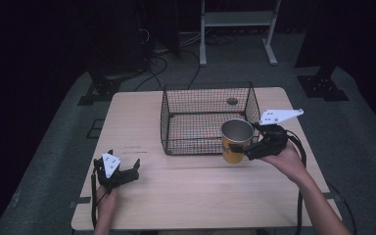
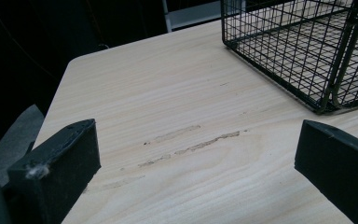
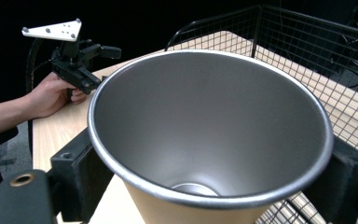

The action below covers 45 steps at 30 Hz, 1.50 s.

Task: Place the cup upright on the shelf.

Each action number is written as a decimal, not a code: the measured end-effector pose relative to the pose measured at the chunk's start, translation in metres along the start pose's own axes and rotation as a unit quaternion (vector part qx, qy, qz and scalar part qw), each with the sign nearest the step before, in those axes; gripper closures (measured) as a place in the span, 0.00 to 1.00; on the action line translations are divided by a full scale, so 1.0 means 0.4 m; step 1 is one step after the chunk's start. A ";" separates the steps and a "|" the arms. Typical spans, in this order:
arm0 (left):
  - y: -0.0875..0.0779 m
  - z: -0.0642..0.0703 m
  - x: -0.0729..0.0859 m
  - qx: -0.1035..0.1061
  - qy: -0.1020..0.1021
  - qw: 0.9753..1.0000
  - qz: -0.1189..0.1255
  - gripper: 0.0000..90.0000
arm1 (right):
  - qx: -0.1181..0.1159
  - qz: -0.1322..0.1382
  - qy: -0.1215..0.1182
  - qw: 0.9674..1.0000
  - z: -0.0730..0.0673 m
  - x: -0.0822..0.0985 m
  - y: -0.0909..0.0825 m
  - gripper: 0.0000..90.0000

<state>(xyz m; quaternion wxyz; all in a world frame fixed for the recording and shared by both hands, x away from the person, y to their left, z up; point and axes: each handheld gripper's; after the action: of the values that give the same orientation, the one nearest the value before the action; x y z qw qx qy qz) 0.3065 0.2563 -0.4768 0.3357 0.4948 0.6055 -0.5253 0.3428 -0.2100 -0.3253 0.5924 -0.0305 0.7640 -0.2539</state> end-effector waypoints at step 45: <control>0.000 -0.001 0.001 0.002 -0.004 1.000 0.003 0.00 | -0.027 -0.031 -0.004 0.999 0.168 -0.172 0.105 0.13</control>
<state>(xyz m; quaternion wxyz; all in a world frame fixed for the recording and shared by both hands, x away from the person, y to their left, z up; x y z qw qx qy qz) 0.3064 0.2569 -0.4769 0.3389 0.4948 0.6015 -0.5277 0.4359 -0.1733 -0.2934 0.5866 -0.0713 0.7667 -0.2509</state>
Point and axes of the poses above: each handheld gripper's, and its own axes: y roughly forward along the jaws, x roughly out of its underside, z roughly to its right, and after that the axes turned 10 degrees about -x, right-handed
